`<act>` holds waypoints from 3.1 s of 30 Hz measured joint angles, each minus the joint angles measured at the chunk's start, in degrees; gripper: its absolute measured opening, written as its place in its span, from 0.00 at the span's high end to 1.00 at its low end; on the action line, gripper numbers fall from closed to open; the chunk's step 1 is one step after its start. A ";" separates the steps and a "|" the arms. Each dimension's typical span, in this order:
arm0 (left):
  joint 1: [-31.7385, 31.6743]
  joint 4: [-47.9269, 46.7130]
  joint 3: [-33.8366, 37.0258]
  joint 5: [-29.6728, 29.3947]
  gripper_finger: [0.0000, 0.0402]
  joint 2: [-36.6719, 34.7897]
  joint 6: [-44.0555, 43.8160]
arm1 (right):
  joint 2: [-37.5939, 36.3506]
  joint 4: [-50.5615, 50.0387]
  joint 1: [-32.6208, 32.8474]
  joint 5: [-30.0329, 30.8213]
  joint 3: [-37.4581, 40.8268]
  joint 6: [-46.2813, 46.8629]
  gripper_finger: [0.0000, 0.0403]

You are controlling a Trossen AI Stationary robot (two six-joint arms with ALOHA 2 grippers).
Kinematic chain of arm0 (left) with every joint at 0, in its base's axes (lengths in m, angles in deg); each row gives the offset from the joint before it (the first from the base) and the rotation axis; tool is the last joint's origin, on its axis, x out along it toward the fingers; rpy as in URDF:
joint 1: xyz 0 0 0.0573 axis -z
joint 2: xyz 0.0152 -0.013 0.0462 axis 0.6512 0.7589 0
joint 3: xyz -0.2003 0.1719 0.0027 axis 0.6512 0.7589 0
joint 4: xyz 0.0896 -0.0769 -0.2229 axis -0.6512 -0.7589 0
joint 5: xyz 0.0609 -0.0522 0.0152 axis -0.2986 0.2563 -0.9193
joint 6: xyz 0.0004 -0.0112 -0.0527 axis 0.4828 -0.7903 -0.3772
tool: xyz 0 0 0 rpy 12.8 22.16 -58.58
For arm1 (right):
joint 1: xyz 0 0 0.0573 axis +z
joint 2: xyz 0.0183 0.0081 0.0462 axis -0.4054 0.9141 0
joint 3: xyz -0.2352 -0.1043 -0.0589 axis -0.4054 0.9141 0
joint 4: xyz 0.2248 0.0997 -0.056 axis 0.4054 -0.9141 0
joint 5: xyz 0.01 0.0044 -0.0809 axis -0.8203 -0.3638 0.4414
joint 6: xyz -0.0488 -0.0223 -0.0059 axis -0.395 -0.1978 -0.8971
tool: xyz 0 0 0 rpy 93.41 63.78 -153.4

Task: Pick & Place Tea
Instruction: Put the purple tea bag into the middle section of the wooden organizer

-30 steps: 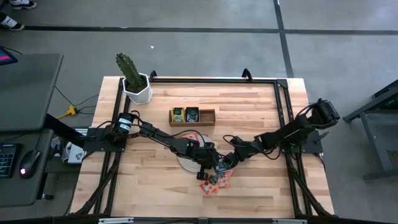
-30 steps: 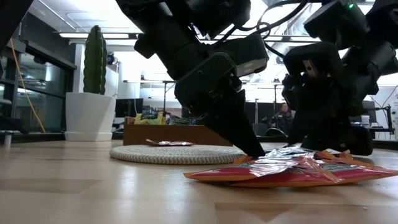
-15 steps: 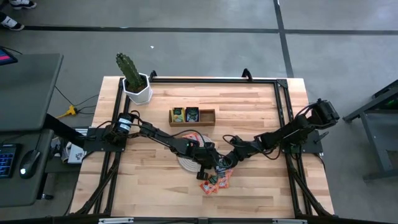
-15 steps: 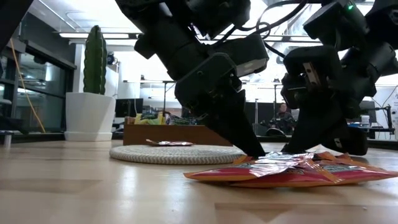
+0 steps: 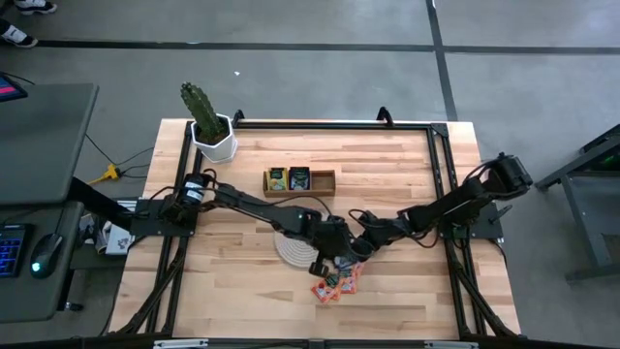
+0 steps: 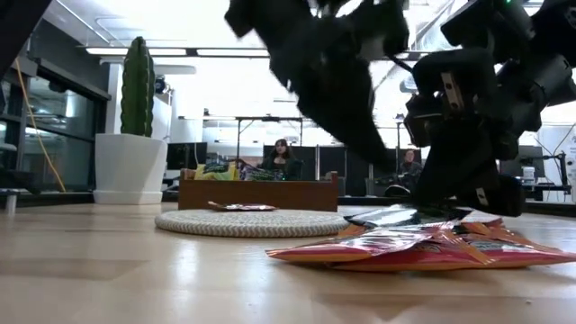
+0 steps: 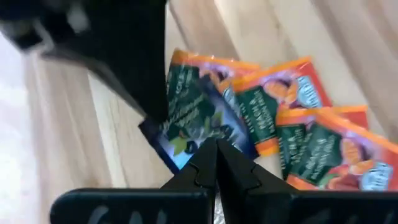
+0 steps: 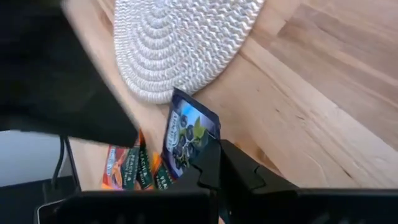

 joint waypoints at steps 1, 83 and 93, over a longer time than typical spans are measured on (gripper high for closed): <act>0.02 -1.76 -1.48 -0.36 1.00 -0.05 0.85 | -0.51 -0.44 0.00 -0.07 0.00 -0.50 1.00; -28.74 50.85 47.09 21.50 0.30 -43.10 -15.89 | 27.79 -102.70 -25.46 -9.36 -105.94 -75.45 1.00; -28.74 46.77 47.09 21.01 0.30 -43.10 -15.52 | 27.79 -99.94 -25.49 -8.66 -105.94 -75.39 1.00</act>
